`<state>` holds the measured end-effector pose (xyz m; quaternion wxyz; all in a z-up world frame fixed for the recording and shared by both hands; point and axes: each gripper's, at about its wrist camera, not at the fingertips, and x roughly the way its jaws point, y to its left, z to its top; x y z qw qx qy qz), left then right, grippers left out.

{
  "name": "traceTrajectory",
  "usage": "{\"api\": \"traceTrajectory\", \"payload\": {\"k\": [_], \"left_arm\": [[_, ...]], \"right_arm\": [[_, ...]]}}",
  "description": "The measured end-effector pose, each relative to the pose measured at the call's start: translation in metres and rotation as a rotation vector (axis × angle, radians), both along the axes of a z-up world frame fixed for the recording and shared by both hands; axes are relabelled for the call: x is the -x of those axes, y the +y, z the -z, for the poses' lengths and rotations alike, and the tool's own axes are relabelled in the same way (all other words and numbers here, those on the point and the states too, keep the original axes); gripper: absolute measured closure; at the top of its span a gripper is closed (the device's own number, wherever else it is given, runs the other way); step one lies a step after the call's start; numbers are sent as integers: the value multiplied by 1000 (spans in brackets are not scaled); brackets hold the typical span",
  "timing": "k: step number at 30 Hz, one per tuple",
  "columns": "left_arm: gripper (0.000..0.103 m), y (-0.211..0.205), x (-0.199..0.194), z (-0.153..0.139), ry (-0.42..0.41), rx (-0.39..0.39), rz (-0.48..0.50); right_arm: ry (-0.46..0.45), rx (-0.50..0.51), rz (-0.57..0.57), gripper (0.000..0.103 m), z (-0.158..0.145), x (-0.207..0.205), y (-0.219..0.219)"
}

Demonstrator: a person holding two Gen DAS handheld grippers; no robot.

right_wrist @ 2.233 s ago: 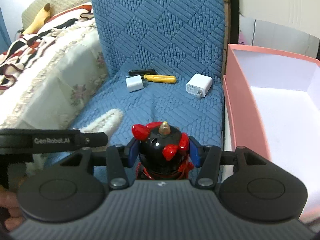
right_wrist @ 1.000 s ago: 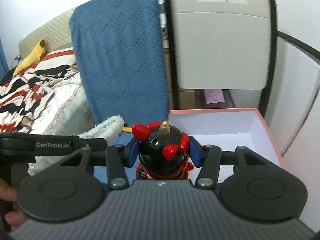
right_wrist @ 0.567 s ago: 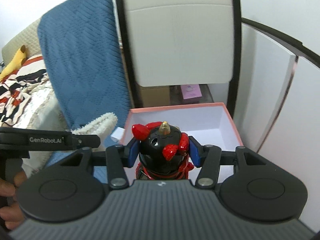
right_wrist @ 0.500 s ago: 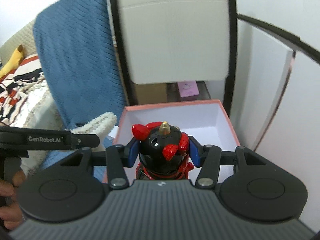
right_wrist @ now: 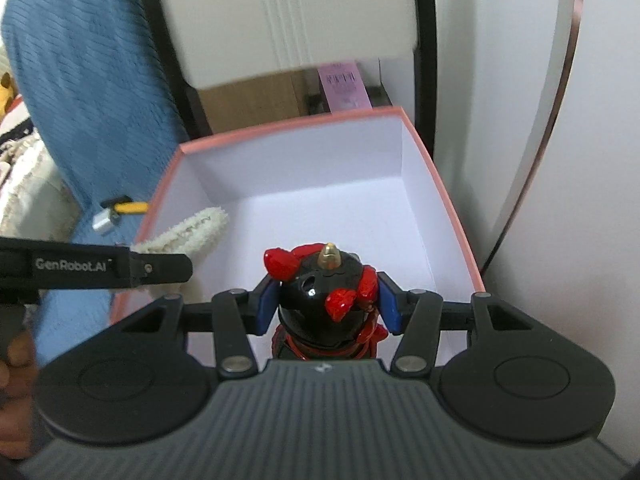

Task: Organize rigid objects
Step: 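Lower the figure into the box and open the right tool while the left tool releases the fluffy toy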

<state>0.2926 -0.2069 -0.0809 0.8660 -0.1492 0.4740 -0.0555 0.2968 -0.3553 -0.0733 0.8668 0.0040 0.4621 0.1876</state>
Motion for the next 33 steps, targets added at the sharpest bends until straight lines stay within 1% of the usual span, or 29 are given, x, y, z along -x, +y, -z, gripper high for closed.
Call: {"api": "traceTrajectory", "payload": {"k": [7,14,16,17,18,21,25,29,33], "left_arm": [[60,-16,-20,30,52,-6,21],[60,-18,-26,43,76,11,12],[58,-16,-26,43,78,17,8],[56,-16,-26,43,78,15,5],[51,-16,-25,41,77,11,1],[50,-14,-21,34,59,8,4],[49,-9,-12,20,36,10,0],[49,0,0,3,7,14,-4],[48,10,17,-20,-32,12,-7]], "right_arm": [[74,15,7,48,35,-13,-4],[114,13,21,48,49,-19,-8],[127,5,33,48,49,-20,-10],[132,4,39,48,51,-20,-12],[138,6,44,48,51,-22,-13],[159,9,66,45,50,-25,-10],[143,-3,96,41,41,-22,-13],[116,-19,109,41,24,-17,-11],[54,-33,104,41,-4,-4,-3]]}}
